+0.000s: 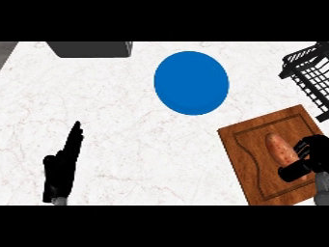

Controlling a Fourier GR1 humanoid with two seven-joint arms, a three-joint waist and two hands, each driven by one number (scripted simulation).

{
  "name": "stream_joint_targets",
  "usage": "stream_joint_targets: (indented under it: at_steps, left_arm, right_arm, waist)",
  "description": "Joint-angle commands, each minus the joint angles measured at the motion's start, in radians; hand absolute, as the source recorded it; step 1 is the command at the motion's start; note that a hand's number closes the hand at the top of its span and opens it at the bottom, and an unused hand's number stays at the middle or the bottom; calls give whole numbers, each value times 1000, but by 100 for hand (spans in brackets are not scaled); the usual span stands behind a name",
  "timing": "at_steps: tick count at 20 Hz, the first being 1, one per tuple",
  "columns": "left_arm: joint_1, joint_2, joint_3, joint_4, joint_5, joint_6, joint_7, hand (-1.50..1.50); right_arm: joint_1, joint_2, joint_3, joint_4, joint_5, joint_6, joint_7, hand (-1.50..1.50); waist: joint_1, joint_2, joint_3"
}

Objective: Pick the sweet potato from the cutting board and place it in the tiered basket

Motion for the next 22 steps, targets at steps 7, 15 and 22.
stream_joint_targets:
  at_steps: [7,15,22]
  left_arm:
    - [29,5,23,15,6,-4,7,0]
    - [73,-3,14,13,-2,-9,-19,0]
    - [30,-44,-8,47,-39,13,-13,0]
  right_arm:
    - [67,-109,-355,-138,-75,-156,-19,150]
    - [105,-197,-517,-552,-14,-130,86,150]
    - [-60,-357,-628,-629,-93,98,221,150]
  waist:
    - [-19,3,-2]
    - [-24,0,-4]
    - [1,8,-3]
